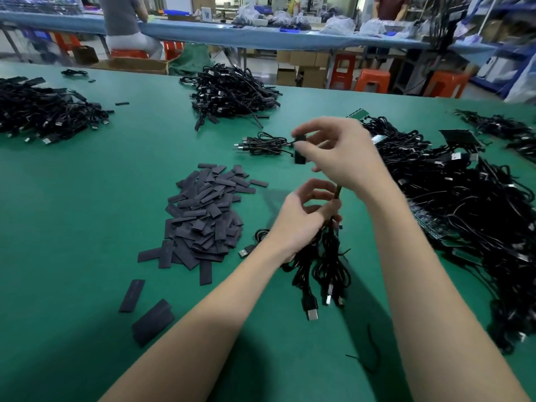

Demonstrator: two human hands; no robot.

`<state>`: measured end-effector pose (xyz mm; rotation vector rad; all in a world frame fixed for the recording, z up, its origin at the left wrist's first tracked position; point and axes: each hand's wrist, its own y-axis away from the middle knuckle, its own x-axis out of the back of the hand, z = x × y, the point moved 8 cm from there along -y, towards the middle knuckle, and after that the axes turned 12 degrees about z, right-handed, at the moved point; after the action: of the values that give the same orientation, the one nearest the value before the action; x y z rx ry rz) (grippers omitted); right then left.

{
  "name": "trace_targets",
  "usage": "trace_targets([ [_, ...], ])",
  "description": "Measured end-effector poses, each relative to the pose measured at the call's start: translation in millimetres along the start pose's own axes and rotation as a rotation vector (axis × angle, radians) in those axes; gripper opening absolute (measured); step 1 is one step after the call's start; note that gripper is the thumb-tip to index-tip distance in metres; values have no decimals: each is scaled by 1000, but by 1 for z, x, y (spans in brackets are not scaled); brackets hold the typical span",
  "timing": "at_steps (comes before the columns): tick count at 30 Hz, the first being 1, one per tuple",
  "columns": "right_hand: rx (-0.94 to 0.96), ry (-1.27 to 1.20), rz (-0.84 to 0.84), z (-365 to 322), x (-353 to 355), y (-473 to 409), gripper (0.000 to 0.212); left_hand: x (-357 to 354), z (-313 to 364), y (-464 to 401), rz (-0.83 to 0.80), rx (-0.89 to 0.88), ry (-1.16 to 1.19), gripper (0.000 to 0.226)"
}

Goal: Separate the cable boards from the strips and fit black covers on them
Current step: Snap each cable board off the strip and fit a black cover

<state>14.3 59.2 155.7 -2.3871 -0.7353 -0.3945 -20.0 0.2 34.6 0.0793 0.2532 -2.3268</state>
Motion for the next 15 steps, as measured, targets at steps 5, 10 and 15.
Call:
trace_targets([
  [5,-318,-215,138,69,49,4,14,1,0,0,-10,1,56,13],
  [10,-565,-437,-38,107,33,26,14,0,-1,1,9,74,129,13],
  [15,-651,-698,-147,108,19,38,28,-1,-2,0,-16,91,172,15],
])
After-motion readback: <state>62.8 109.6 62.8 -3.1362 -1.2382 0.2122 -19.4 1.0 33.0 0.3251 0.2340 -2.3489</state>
